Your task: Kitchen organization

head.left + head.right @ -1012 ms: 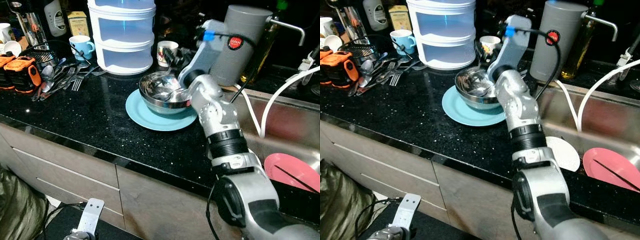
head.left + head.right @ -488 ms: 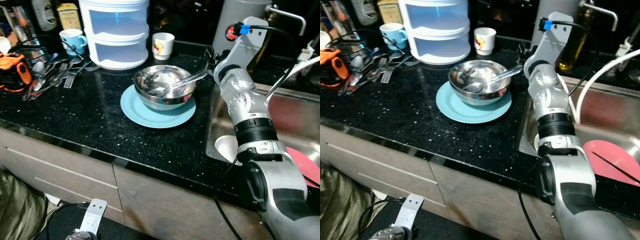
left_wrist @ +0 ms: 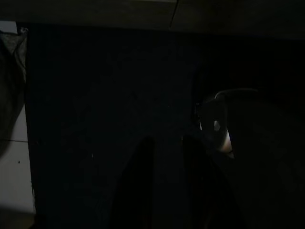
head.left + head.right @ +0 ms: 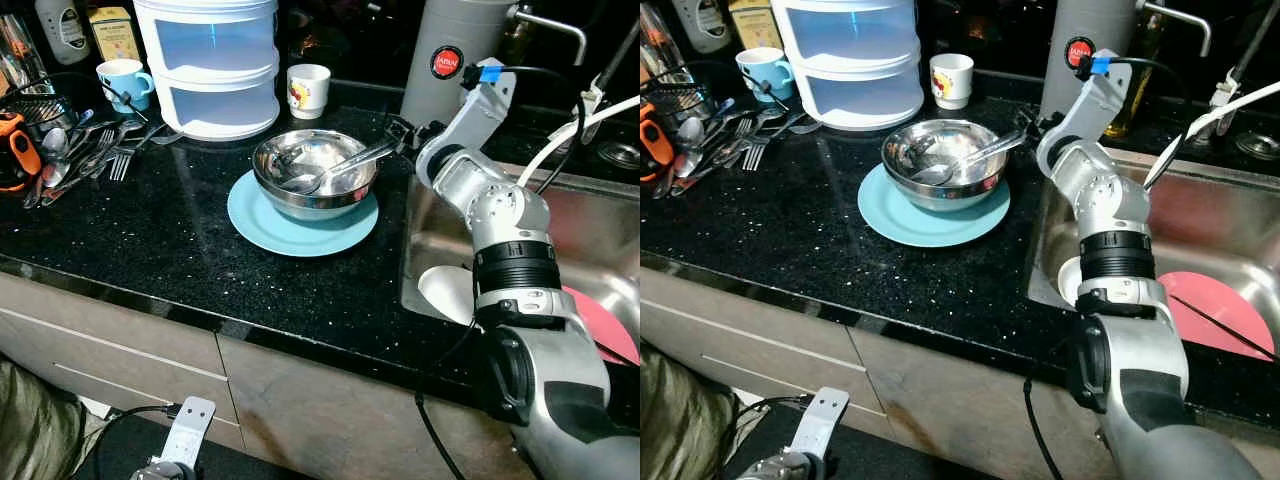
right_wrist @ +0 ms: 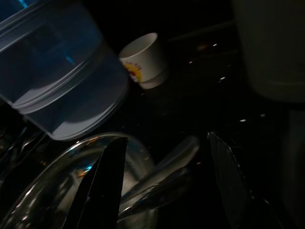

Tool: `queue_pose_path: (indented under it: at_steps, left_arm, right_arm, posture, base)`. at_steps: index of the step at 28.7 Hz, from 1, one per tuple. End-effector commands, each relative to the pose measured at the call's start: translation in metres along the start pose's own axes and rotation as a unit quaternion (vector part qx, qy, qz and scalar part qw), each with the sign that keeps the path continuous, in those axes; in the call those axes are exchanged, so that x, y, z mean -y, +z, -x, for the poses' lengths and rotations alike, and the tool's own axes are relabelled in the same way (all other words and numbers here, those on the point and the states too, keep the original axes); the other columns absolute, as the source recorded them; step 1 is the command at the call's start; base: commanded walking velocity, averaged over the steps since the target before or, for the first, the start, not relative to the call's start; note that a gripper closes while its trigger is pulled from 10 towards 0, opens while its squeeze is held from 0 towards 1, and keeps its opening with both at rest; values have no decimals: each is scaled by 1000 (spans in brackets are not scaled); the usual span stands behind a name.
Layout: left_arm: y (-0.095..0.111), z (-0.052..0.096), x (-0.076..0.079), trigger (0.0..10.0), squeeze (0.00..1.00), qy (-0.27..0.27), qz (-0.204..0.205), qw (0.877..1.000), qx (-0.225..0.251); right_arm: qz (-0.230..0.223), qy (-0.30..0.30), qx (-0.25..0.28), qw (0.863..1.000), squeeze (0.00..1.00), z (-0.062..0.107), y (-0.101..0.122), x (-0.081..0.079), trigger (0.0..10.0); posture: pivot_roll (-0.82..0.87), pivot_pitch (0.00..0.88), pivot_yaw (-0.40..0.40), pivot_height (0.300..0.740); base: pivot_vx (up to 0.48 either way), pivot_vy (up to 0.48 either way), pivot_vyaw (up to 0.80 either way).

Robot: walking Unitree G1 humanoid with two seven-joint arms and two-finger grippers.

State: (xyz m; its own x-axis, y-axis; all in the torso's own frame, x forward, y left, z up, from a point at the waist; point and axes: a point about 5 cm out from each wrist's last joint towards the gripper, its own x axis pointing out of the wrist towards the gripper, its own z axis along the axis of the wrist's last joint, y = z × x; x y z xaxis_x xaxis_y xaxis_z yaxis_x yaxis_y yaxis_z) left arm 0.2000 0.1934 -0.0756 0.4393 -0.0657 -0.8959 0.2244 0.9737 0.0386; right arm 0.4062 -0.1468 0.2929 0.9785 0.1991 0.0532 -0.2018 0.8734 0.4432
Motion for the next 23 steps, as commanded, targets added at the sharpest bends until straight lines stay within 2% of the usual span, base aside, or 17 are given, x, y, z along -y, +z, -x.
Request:
queue_pose_path:
  at_steps: [1, 9, 23]
  left_arm:
    - [-4, 0, 0, 10000, 0, 0, -3, 1000, -9]
    - [-2, 0, 1, 10000, 0, 0, -5, 1000, -6]
    - [-2, 0, 2, 10000, 0, -3, -5, 1000, -6]
  right_arm:
    - [-4, 11, -10, 1000, 0, 1, -2, -4, 10000]
    - [4, 19, -38, 999, 0, 3, -9, -11, 10000]
    - [13, 3, -51, 999, 0, 6, -12, -6, 10000]
  posture:
    - [80, 97, -26, 740]
    - [80, 90, -29, 740]
    - [74, 92, -31, 740]
  base:
    - [0, 0, 0]
    - [0, 0, 0]
    - [0, 0, 0]
